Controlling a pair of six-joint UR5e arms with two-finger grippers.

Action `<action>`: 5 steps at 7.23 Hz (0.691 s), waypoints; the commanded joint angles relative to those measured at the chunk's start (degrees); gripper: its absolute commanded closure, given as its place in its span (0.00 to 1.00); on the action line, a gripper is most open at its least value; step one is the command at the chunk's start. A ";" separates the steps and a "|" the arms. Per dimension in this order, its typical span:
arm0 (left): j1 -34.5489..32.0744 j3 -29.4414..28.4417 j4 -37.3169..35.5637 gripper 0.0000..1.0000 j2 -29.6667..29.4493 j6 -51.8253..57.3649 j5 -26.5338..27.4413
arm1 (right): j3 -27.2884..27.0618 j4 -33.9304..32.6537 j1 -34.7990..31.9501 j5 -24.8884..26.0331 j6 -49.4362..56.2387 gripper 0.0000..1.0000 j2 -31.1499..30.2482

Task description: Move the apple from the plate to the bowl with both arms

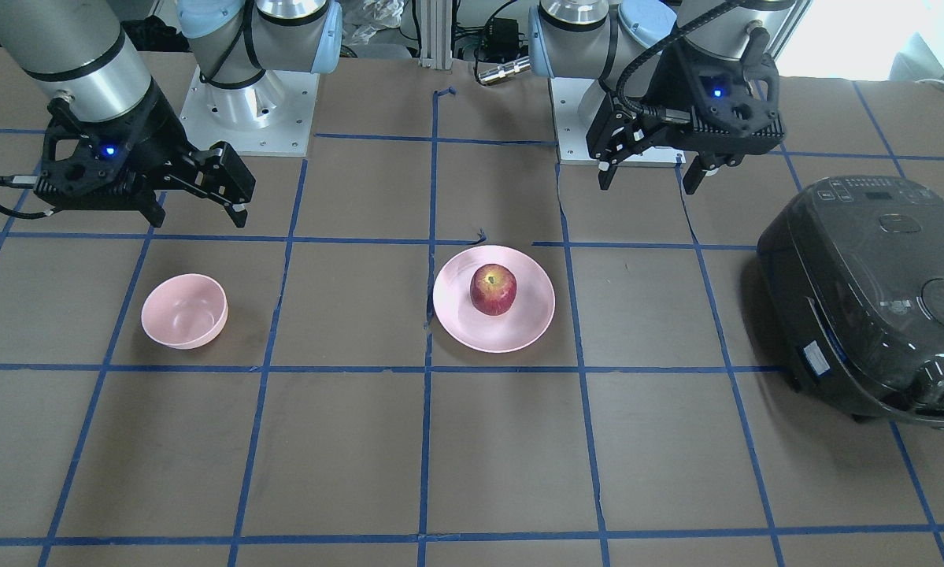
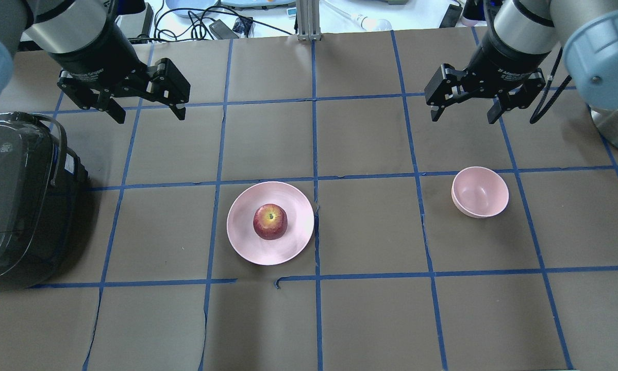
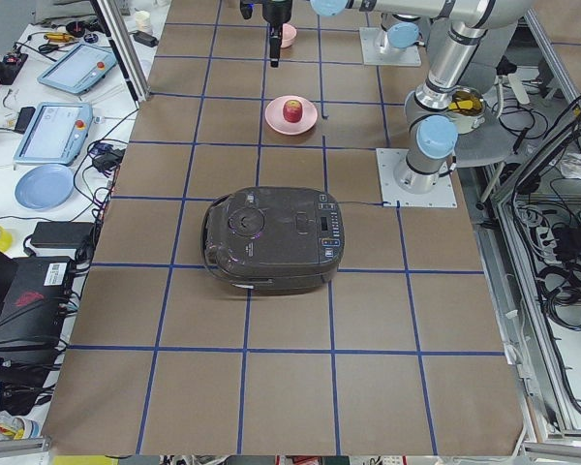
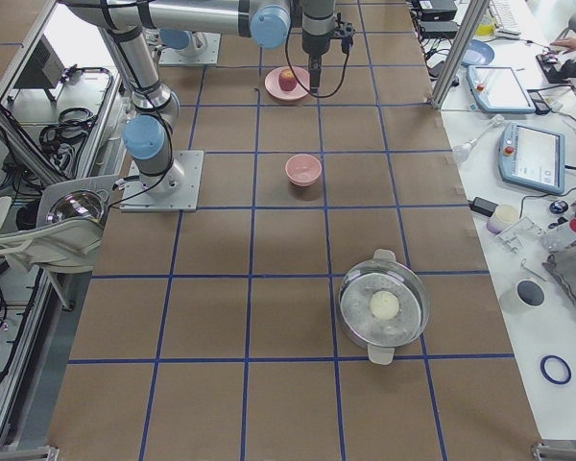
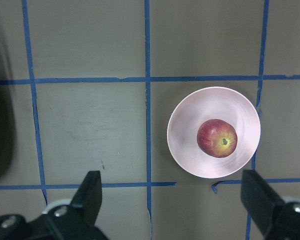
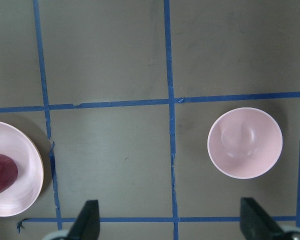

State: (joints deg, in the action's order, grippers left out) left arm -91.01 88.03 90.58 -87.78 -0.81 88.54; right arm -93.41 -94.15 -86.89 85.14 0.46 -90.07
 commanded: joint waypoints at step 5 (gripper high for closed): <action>-0.04 0.03 -0.06 0.00 -0.11 0.02 -0.03 | -0.19 0.81 0.06 7.21 -0.72 0.00 -1.15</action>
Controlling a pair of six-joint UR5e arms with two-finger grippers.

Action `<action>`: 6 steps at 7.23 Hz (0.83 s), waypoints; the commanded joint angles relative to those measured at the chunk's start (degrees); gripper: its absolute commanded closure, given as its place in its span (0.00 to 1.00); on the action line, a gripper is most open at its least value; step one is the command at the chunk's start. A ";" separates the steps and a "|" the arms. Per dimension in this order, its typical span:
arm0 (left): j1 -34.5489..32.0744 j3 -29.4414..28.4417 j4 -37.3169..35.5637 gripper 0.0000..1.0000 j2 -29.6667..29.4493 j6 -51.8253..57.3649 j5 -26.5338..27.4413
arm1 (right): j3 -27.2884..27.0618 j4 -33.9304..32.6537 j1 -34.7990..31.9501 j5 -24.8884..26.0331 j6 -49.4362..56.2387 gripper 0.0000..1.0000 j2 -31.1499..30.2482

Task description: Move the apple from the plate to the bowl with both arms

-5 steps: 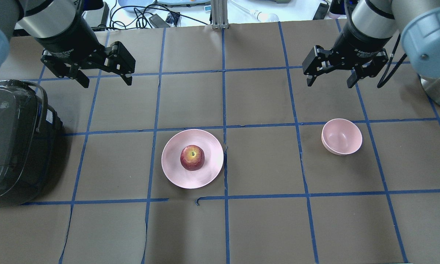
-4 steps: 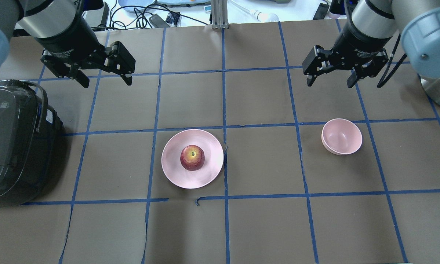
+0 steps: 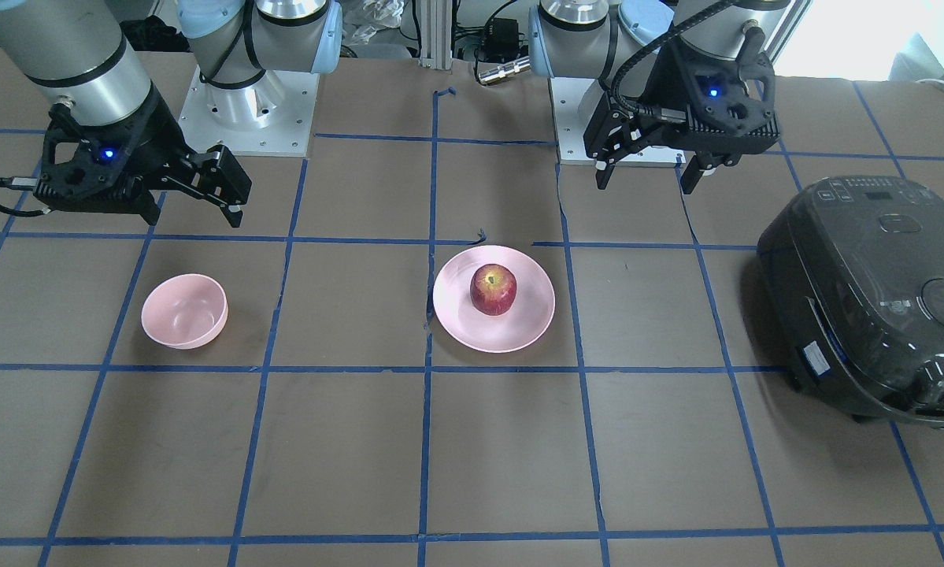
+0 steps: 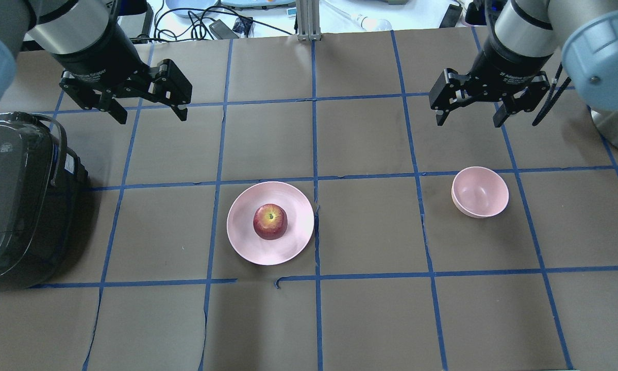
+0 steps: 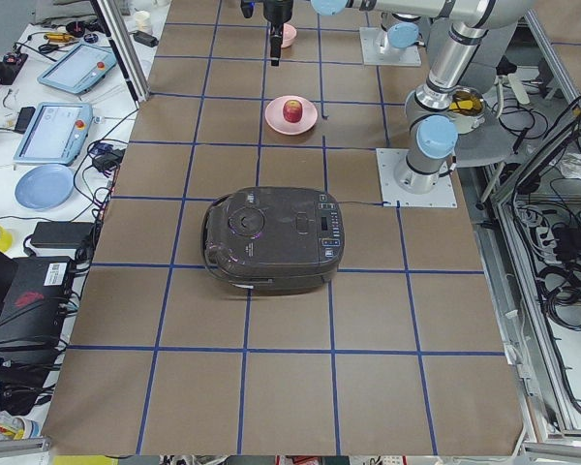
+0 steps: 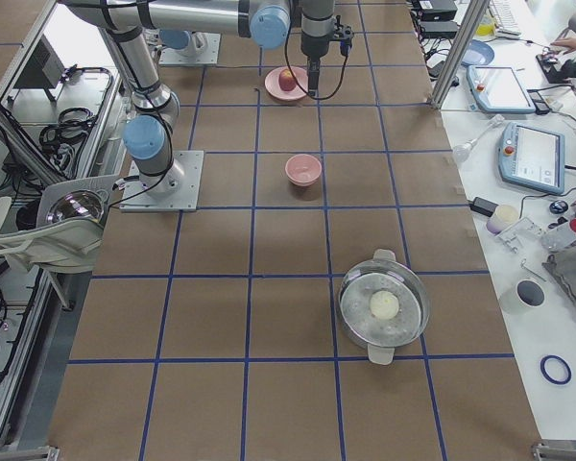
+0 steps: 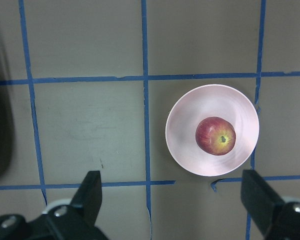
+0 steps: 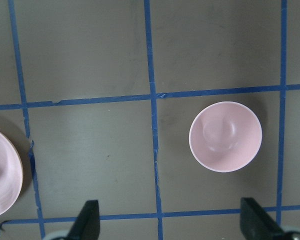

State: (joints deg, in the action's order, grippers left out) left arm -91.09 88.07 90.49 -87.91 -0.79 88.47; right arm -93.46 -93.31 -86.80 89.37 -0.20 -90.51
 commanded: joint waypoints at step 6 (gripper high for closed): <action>0.04 0.00 0.13 0.00 0.10 0.00 0.04 | 0.03 -0.82 -0.13 2.30 -0.15 0.00 -0.63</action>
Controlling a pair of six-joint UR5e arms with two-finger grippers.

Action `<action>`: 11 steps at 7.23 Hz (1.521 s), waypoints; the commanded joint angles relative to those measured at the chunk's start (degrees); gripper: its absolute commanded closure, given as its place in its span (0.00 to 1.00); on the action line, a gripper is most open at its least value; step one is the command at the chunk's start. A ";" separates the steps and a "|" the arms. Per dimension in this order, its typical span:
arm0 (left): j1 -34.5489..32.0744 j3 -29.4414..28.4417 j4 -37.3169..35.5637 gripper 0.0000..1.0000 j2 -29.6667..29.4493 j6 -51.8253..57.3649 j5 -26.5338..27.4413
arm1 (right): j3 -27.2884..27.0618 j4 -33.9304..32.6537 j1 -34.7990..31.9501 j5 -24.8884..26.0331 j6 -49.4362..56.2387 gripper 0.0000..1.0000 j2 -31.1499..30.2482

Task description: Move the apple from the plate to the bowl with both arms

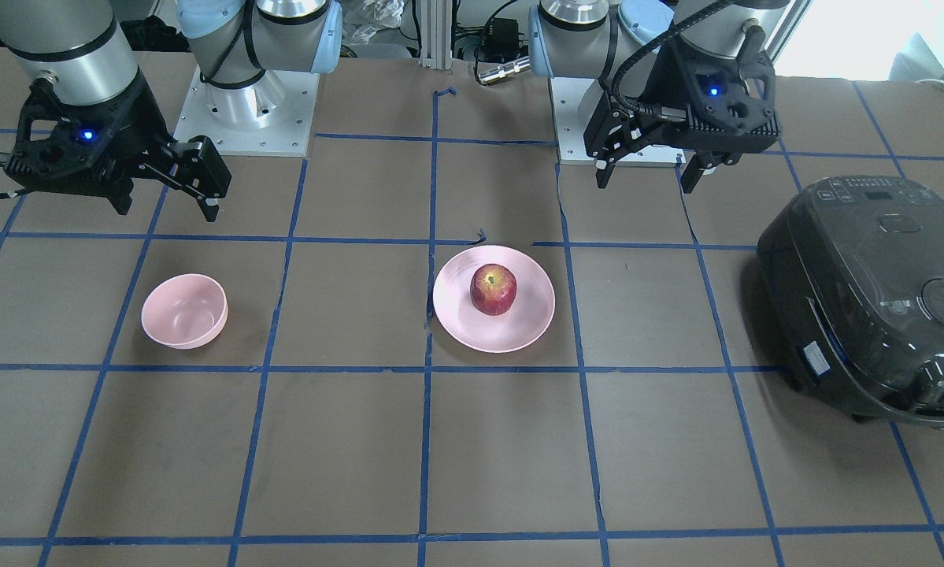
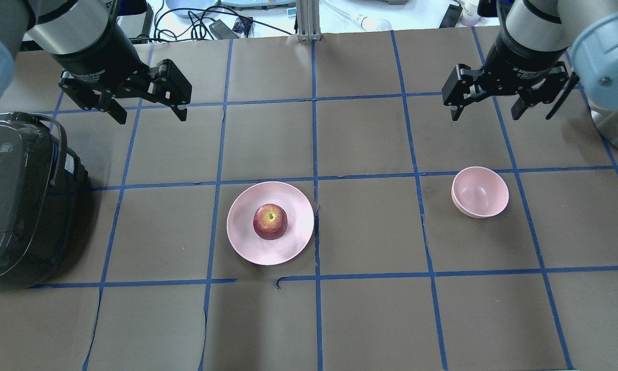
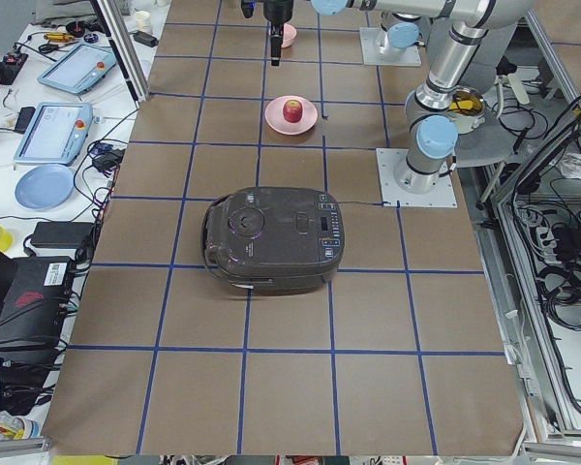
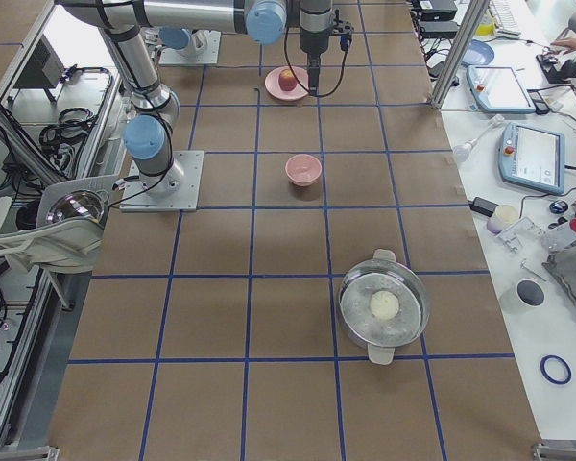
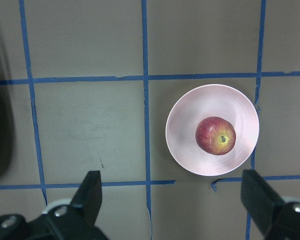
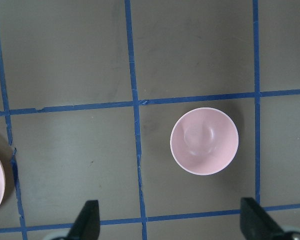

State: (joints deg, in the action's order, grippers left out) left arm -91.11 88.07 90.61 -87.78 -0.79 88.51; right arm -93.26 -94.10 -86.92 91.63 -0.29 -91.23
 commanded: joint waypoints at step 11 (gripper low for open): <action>0.67 0.00 1.83 0.00 -0.03 -0.53 0.09 | -0.25 -0.03 0.09 0.92 -0.06 0.00 0.09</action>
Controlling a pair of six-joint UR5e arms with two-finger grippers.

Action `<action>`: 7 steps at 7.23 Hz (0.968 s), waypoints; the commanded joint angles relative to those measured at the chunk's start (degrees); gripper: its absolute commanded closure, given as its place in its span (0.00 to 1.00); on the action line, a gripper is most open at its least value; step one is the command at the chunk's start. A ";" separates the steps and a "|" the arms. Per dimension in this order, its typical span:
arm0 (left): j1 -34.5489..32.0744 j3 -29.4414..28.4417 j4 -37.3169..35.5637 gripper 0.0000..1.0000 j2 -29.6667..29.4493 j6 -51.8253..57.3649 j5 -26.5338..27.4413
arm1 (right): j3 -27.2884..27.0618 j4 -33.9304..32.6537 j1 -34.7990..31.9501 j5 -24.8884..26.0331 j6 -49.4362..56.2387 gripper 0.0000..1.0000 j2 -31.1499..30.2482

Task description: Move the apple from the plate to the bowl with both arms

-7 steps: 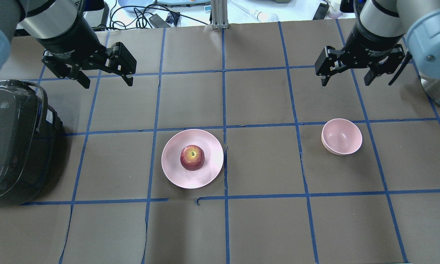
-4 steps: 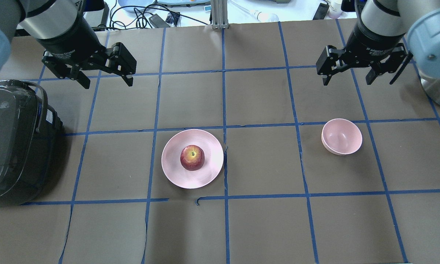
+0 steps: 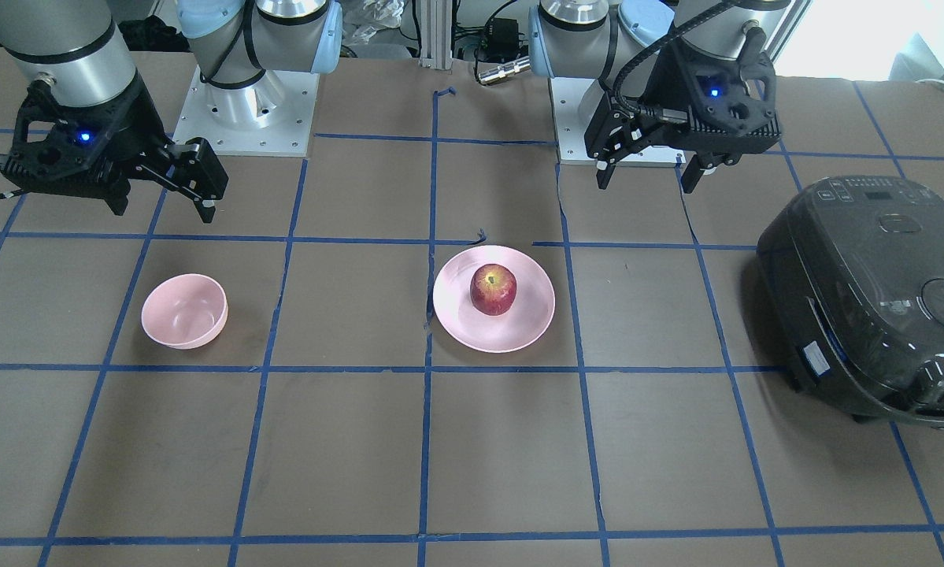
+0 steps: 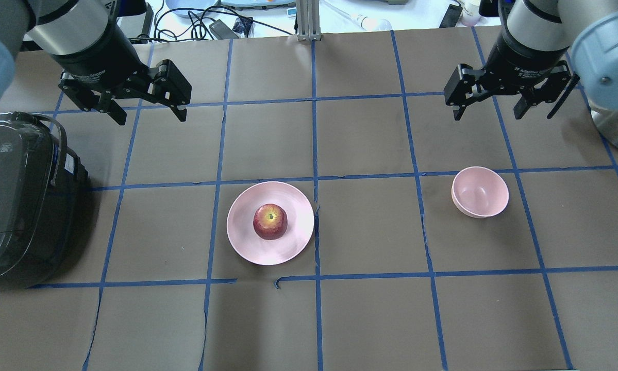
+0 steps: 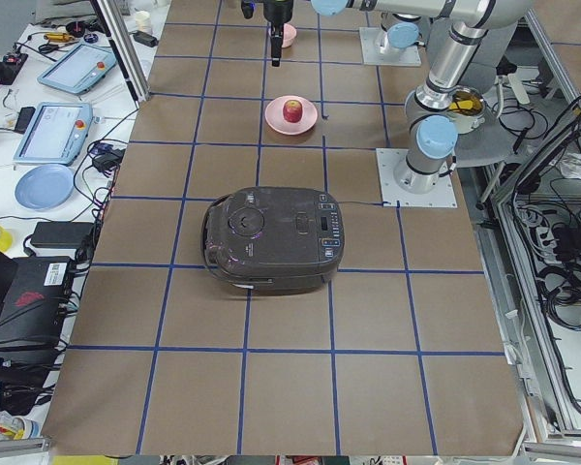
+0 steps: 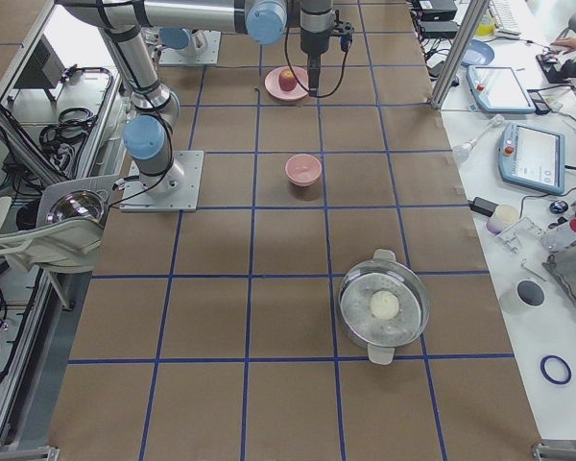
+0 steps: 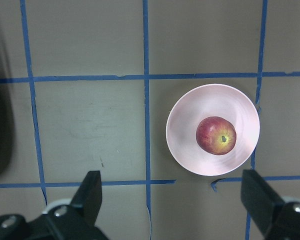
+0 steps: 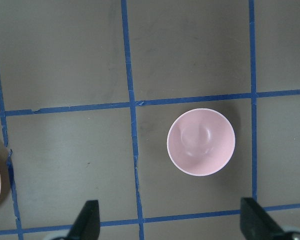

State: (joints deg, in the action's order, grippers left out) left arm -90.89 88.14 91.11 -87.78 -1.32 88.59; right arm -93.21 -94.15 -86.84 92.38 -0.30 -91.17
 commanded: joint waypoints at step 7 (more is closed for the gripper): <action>-4.87 2.28 0.39 0.00 -6.34 -9.69 0.80 | -0.04 -0.15 0.70 0.26 0.91 0.00 0.72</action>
State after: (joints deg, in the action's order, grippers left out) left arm -92.54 88.74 91.73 -92.59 -5.81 89.57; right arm -93.29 -93.92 -86.67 92.70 -0.07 -90.92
